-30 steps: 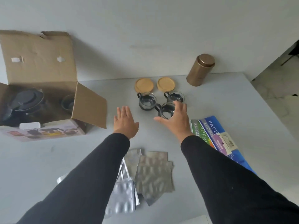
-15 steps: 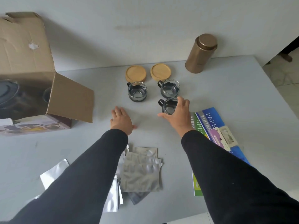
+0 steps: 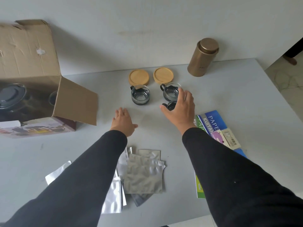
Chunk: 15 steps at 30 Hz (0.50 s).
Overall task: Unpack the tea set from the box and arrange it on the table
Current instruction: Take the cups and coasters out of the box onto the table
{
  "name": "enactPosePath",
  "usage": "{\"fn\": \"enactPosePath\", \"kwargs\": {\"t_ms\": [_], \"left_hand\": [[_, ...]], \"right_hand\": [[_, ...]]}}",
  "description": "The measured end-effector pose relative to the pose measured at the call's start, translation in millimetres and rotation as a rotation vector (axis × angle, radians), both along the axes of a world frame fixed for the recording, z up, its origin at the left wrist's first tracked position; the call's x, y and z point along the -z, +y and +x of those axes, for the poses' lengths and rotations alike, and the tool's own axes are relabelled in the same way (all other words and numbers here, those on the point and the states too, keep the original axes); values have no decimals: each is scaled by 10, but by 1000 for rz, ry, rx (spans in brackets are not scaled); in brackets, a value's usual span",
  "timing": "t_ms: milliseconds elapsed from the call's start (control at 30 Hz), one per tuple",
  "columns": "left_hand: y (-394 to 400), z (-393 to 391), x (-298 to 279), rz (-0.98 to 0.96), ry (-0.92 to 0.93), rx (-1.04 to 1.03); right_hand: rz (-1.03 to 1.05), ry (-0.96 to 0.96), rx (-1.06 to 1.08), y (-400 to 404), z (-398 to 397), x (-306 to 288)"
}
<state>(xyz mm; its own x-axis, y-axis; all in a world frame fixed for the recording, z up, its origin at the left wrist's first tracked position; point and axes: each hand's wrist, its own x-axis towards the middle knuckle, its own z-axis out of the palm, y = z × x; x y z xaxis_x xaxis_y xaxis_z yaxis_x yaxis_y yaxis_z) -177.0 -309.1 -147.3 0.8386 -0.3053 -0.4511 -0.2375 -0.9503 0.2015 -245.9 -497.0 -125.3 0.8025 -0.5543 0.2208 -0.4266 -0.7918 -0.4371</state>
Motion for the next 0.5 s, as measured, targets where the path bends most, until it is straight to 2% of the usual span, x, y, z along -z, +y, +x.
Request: {"fn": "enactPosePath", "kwargs": {"t_ms": [133,300,500], "left_hand": [[109,149,-324,-76,-116,27],[558,480,-803,-153,-310,-5],[1735,999,-1065,-27,-376,-116]], "right_hand": [[7,-71,-121,216,275,-289],[51,-112,-347,866,729,-597],[-16,-82,-619,1970,1334,-940]]}}
